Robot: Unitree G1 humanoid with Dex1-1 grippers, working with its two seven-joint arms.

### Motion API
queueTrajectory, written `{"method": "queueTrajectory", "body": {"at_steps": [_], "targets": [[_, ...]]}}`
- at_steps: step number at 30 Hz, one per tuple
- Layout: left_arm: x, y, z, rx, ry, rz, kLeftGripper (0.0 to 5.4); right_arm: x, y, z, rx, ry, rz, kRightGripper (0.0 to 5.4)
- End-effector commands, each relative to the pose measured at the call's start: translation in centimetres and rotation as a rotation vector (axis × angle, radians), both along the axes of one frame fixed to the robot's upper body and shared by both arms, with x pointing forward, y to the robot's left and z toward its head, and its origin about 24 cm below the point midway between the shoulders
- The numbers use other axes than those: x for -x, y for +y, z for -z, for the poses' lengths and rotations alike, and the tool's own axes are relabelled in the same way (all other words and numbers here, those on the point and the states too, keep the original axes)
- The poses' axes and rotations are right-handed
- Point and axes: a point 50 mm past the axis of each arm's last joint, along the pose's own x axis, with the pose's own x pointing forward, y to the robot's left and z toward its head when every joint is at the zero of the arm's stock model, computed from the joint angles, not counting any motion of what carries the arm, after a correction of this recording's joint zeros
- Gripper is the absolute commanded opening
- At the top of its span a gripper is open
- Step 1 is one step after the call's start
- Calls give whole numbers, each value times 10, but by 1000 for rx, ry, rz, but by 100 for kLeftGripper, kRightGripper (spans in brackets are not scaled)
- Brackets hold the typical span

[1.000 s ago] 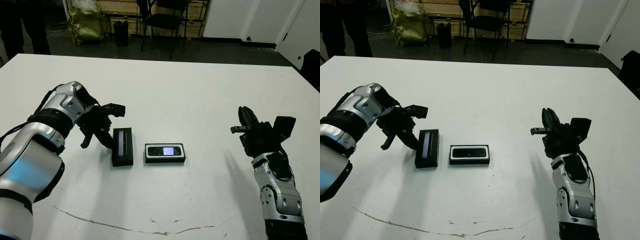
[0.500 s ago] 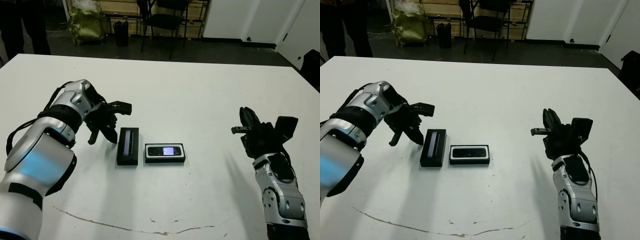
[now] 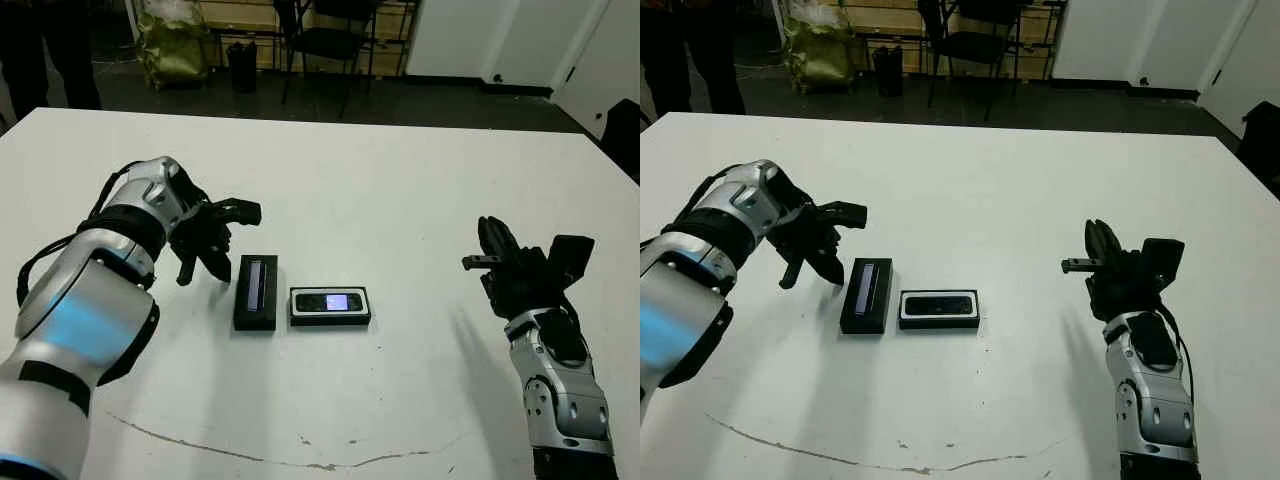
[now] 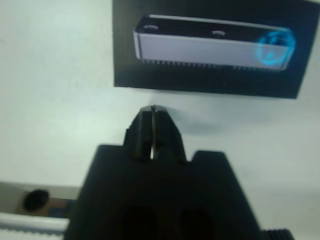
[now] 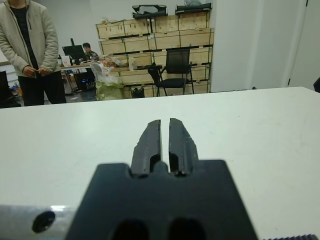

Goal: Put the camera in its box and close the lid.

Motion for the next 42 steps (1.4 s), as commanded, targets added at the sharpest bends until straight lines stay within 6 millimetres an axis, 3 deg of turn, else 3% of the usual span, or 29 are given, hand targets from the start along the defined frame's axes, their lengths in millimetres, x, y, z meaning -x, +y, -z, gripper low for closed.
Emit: {"method": "queueTrajectory", "body": {"at_steps": [1,35,42], "targets": [[-1,-2,0,-10,-20,16,0,2,-3,5,11,35,11,1],[-8,-43,-4,42,-106,97,0,3,-2,-2,20,23,-9,1],[-7,-55,-4,43,-119,157,0,3,-5,5,12,29,-4,1]]}}
